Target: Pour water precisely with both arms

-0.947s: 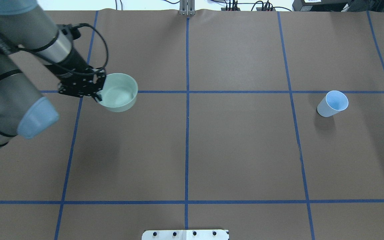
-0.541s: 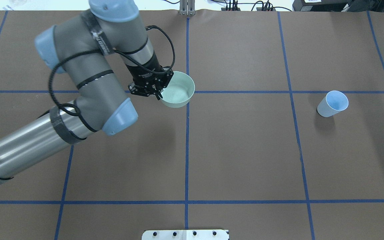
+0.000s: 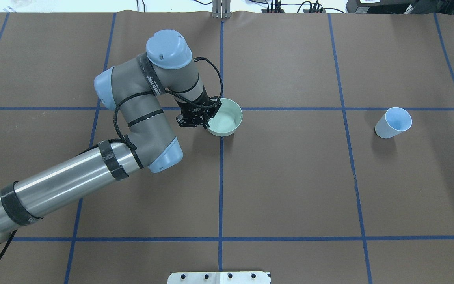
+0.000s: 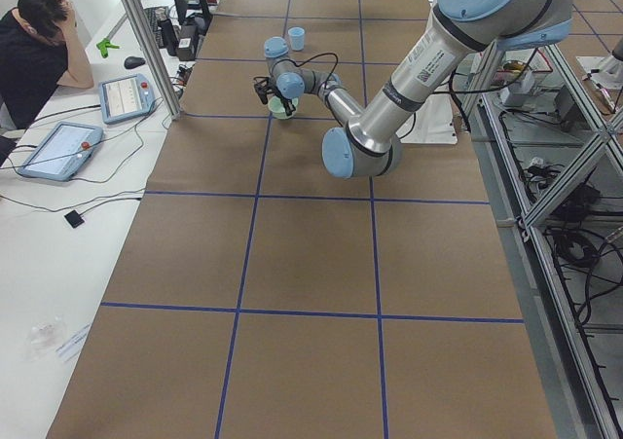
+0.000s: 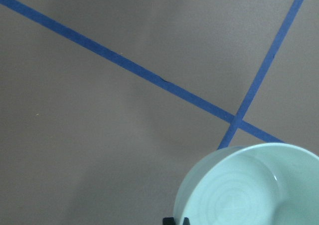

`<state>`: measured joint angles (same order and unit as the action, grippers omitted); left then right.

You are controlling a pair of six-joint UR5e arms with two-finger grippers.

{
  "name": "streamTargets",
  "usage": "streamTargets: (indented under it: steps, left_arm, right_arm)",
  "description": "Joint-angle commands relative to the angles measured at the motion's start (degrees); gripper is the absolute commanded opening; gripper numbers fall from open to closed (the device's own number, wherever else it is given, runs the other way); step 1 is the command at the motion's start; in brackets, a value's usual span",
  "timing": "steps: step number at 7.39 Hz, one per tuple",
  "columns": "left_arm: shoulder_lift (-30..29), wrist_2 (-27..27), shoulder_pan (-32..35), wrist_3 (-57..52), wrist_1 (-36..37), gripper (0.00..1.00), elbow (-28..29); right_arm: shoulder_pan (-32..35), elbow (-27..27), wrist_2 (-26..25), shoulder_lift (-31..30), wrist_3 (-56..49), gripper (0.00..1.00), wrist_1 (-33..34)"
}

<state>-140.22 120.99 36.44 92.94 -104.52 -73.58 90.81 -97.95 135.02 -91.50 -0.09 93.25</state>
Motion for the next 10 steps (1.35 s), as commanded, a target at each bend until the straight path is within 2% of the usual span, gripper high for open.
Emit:
streamTargets:
  steps: [1,2,3,5,6,7,9,10]
  left_arm:
    - [0.2,-2.3,-2.2,0.1,-0.6,0.11,0.6]
    - [0.4,-2.5,-2.2,-0.3,-0.5,0.77,1.1]
    - [0.5,-3.7,-1.5,-0.3,-0.4,0.99,-0.2]
    - [2.9,-1.7,2.0,-0.5,0.5,1.0,-5.8]
    - [4.4,2.8,6.5,-0.6,3.1,1.0,-9.6]
    - [6.6,6.2,10.9,-0.6,5.2,1.0,-13.7]
    - [14.8,6.7,15.1,-4.9,5.3,1.0,-20.0]
    - [18.7,6.7,16.6,-9.4,5.3,1.0,-21.9]
  right_arm:
    - [0.0,0.0,-0.1,-0.1,-0.1,1.0,0.0]
    - [0.0,0.0,-0.1,-0.1,-0.1,1.0,0.0]
    - [0.0,-0.4,-0.2,0.2,-0.1,1.0,0.0]
    - [0.0,-1.2,-0.2,1.0,0.3,1.0,0.0]
    - [0.0,-1.6,-0.1,4.3,0.1,1.0,0.3]
    - [0.1,-1.8,-2.5,6.8,0.6,1.0,0.4]
    - [-0.1,-7.1,-0.1,3.2,5.7,1.0,-0.1]
    - [-4.5,-15.0,-1.1,0.3,18.1,1.0,-1.5]
